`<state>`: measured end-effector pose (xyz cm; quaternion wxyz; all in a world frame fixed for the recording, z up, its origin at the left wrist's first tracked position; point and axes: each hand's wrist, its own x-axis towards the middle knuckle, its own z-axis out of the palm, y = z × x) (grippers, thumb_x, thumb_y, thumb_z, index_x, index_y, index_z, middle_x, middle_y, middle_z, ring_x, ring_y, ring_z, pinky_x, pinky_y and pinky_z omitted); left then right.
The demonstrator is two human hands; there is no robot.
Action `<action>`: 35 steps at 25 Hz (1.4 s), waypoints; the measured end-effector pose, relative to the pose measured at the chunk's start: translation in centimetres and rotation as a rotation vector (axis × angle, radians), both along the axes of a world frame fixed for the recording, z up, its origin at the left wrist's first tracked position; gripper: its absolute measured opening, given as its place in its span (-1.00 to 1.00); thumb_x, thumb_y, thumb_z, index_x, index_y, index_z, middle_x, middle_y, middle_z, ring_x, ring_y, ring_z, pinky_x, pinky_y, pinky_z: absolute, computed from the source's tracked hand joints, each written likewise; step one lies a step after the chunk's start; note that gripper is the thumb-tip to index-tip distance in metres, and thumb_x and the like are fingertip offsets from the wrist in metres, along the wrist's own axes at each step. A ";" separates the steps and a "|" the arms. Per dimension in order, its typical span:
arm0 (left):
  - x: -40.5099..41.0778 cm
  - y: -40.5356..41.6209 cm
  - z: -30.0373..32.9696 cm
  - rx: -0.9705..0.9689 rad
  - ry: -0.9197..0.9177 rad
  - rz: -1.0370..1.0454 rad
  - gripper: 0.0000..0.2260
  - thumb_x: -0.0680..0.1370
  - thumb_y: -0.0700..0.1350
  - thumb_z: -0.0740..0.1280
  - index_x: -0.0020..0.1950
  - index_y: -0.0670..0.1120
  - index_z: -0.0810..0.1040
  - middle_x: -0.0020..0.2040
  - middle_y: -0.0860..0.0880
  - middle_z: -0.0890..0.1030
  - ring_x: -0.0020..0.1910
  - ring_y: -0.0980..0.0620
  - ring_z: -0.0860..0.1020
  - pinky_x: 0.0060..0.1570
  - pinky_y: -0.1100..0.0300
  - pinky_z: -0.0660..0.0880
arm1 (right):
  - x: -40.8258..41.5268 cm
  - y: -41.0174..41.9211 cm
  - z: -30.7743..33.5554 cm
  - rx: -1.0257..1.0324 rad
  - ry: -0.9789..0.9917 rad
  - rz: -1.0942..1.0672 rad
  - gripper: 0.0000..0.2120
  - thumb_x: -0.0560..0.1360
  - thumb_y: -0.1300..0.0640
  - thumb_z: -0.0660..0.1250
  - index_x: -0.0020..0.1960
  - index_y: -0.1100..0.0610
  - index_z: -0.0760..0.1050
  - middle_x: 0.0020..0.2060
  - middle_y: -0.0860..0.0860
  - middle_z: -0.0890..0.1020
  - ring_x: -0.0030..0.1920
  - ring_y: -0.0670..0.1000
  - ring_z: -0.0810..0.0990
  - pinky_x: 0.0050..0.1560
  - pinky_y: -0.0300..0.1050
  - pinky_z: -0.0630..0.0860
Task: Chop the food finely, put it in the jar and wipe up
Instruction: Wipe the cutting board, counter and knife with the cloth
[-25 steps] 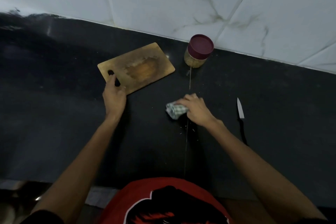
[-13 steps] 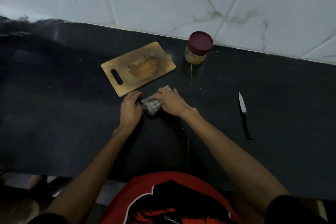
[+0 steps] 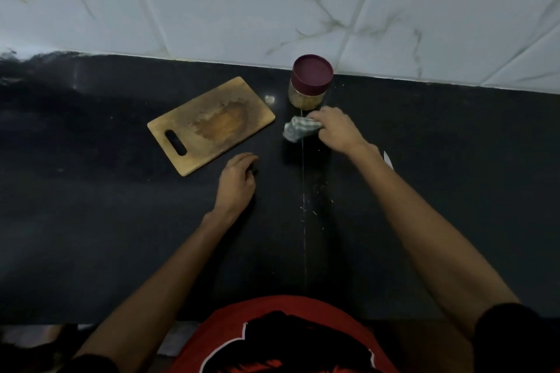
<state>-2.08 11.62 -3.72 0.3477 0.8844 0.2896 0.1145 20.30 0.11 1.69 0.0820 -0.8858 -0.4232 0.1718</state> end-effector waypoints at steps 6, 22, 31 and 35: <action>4.4 -2.8 -1.0 0.052 0.093 -0.180 -0.55 0.50 -0.39 0.17 0.39 -0.23 0.39 0.41 -0.15 0.39 0.42 -0.05 0.30 0.40 0.26 0.10 | -4.1 -3.5 -3.0 -0.182 0.114 -0.048 -0.59 0.54 0.26 0.14 0.35 0.02 0.44 0.21 0.12 0.49 0.27 0.17 0.43 0.25 0.16 0.34; 3.9 -4.1 -3.1 0.193 0.072 -0.158 -0.56 0.39 -0.50 0.22 0.27 -0.32 0.49 0.32 -0.22 0.48 0.38 -0.16 0.37 0.39 0.09 0.19 | 4.5 -4.5 -5.6 -0.041 0.142 -0.322 -0.70 0.58 0.21 0.15 0.30 0.12 0.42 0.19 0.20 0.49 0.21 0.24 0.48 0.24 0.17 0.43; 3.7 -3.4 -1.9 0.136 0.154 -0.225 -0.55 0.45 -0.45 0.19 0.34 -0.30 0.42 0.40 -0.19 0.39 0.45 -0.09 0.28 0.43 0.12 0.17 | -8.1 -7.5 -4.7 -0.032 0.359 0.058 -0.73 0.56 0.27 0.24 0.24 0.18 0.49 0.09 0.18 0.52 0.13 0.17 0.50 0.15 -0.02 0.41; 1.6 -3.1 -0.4 0.154 0.143 -0.188 -0.60 0.45 -0.42 0.16 0.25 -0.26 0.52 0.26 -0.18 0.54 0.26 -0.15 0.45 0.25 0.05 0.38 | -5.0 -5.8 -2.5 0.058 0.179 -0.043 -0.65 0.55 0.30 0.20 0.28 0.05 0.48 0.11 0.07 0.50 0.15 0.08 0.46 0.22 0.06 0.40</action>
